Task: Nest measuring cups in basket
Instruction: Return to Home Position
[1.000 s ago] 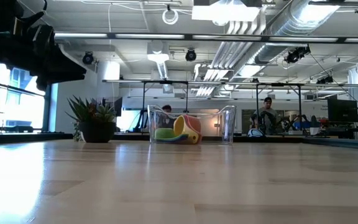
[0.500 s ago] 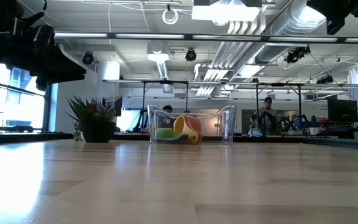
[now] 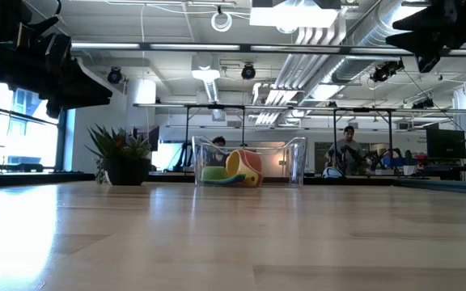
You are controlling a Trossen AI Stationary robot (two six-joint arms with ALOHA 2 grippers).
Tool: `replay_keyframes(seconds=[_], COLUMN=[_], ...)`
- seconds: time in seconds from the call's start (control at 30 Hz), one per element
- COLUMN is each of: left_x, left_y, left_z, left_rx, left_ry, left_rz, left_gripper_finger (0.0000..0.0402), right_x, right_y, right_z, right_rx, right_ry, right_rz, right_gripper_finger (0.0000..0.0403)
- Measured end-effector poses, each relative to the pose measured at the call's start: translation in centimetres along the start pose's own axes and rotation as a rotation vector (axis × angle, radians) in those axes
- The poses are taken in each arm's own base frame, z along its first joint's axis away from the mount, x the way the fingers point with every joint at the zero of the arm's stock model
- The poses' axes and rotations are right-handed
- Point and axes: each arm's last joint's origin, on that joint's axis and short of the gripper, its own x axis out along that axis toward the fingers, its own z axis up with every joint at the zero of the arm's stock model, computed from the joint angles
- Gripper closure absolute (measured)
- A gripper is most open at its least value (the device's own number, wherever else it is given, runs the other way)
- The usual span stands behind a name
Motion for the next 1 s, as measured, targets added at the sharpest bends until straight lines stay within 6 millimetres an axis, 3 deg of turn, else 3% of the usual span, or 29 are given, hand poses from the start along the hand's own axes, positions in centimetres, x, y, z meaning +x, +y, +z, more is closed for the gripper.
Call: replay_keyframes(seconds=[0.1, 0.43, 1.0], left_x=[0.0, 0.0, 0.0], left_y=[0.0, 0.0, 0.0], left_z=[0.0, 0.0, 0.0], left_rx=[0.0, 0.0, 0.001], left_ry=[0.0, 0.0, 0.0], left_rz=[0.0, 0.0, -0.001], left_gripper_finger=[0.0298, 0.0298, 0.0298], right_x=[0.9, 3.5, 3.6], right_y=[-0.4, -2.3, -2.8], right_z=[-1.0, -7.7, -8.2], right_rx=[0.051, 0.222, 0.124], right_ry=[-0.056, -0.045, -0.023], right_rz=[0.016, 0.016, -0.115], right_gripper_finger=[0.0258, 0.0258, 0.0258])
